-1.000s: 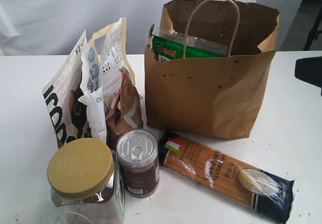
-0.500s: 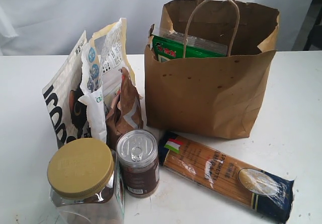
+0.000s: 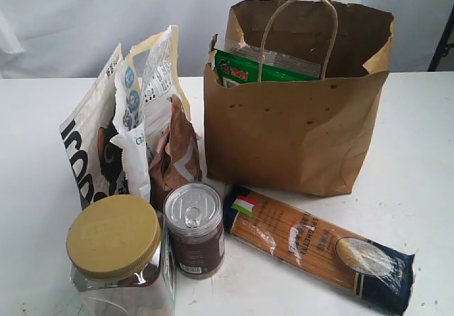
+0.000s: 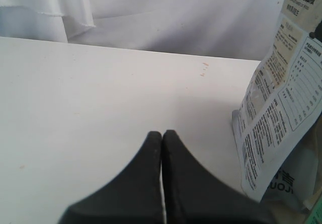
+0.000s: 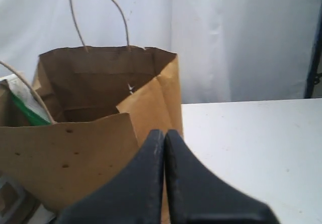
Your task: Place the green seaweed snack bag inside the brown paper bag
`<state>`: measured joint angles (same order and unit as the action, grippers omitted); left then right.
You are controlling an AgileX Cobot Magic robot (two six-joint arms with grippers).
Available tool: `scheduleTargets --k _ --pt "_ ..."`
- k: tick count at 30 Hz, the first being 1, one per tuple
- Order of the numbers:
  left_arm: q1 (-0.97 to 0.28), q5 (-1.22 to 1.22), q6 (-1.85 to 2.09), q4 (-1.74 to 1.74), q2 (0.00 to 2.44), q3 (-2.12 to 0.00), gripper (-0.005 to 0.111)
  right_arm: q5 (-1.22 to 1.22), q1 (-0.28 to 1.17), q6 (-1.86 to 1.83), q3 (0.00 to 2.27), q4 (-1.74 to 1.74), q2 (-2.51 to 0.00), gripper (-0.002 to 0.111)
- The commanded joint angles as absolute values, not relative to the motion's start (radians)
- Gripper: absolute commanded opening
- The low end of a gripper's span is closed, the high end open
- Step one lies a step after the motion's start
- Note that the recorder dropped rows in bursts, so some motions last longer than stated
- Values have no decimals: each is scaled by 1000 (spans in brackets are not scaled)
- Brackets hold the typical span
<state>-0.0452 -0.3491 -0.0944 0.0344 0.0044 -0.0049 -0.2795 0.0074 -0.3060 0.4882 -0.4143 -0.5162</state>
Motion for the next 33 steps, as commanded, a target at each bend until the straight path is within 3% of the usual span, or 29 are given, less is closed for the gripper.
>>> scheduleTargets --k 1,13,19,33 --pt "-51 -340 -96 37 0 0 0 -194 -52 -314 321 -406 -361 0" --pt "-51 -340 -96 37 0 0 0 -149 -52 -309 125 -377 -201 0" --pt "-51 -340 -96 37 0 0 0 -154 -52 64 62 -54 -131 0" --pt "-51 -340 -96 37 0 0 0 -251 -52 54 0 -7 -12 0"
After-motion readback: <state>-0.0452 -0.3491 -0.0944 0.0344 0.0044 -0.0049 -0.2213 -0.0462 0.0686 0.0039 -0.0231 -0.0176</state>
